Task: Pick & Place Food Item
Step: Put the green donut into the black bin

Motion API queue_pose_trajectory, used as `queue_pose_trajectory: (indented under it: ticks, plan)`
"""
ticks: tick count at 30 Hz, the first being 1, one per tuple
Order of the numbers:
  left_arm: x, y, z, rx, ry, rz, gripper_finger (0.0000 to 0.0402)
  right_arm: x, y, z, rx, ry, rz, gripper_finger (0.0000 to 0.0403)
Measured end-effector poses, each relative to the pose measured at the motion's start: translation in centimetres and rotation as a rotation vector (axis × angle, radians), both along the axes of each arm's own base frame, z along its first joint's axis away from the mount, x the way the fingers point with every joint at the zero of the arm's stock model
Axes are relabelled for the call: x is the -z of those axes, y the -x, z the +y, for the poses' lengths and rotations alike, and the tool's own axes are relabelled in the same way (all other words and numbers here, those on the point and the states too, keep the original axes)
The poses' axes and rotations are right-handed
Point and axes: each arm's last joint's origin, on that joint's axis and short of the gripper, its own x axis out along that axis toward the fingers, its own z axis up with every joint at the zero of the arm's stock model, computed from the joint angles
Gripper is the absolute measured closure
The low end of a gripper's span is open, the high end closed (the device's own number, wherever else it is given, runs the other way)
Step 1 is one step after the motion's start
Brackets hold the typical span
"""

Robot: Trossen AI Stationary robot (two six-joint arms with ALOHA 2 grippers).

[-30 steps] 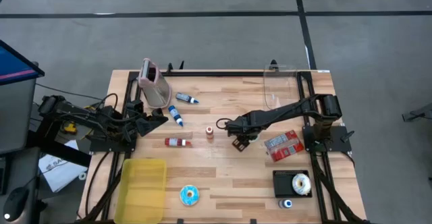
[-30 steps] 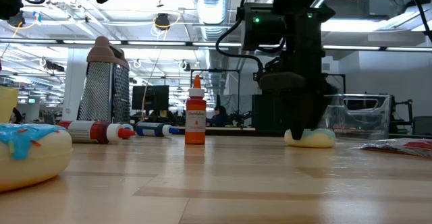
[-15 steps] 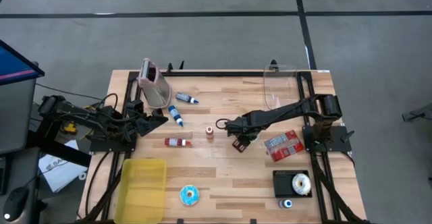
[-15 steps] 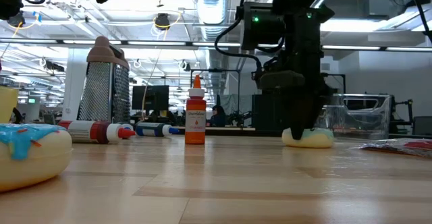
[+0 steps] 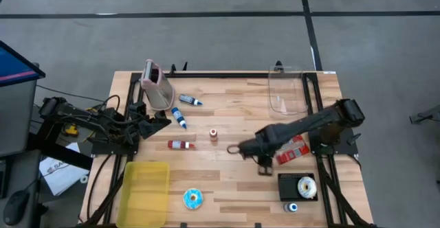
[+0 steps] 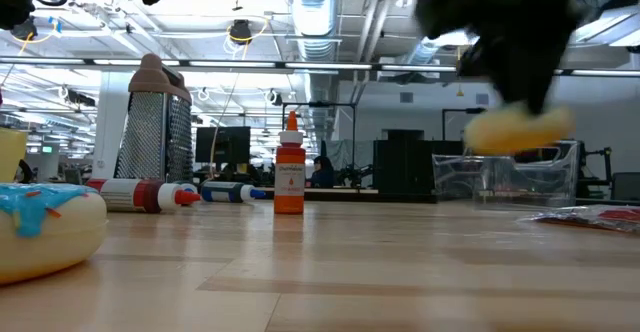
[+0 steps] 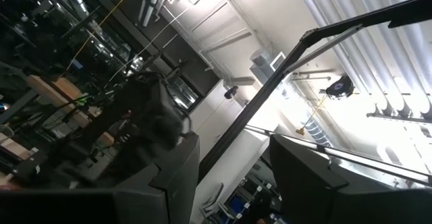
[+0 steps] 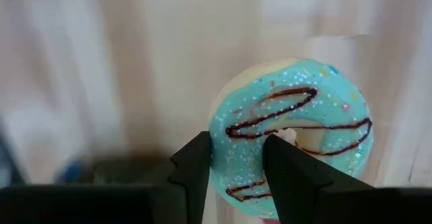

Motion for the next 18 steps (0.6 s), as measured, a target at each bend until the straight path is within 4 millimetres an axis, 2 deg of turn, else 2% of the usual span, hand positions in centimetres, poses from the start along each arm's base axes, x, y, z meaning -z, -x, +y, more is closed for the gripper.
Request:
queue_pose_trajectory:
  ticks: [4,9,13,18]
  plan:
    - [0.0,0.0,0.0,-0.010,-0.018,-0.002,0.0225,-2.0,2.5,2.8,-0.266,-0.069,0.011,0.0276]
    - [0.0,0.0,0.0,-0.014,-0.048,-0.005,0.0225,-3.6,5.8,5.5,-0.468,-0.121,0.048,0.0276]
    - [0.0,0.0,-0.1,-0.021,-0.070,-0.007,0.0225,-4.1,8.2,7.2,-0.614,-0.122,0.092,0.0276]
    - [0.0,0.0,-0.1,-0.033,-0.091,-0.007,0.0225,-4.1,9.9,9.2,-0.739,-0.153,0.101,0.0276]
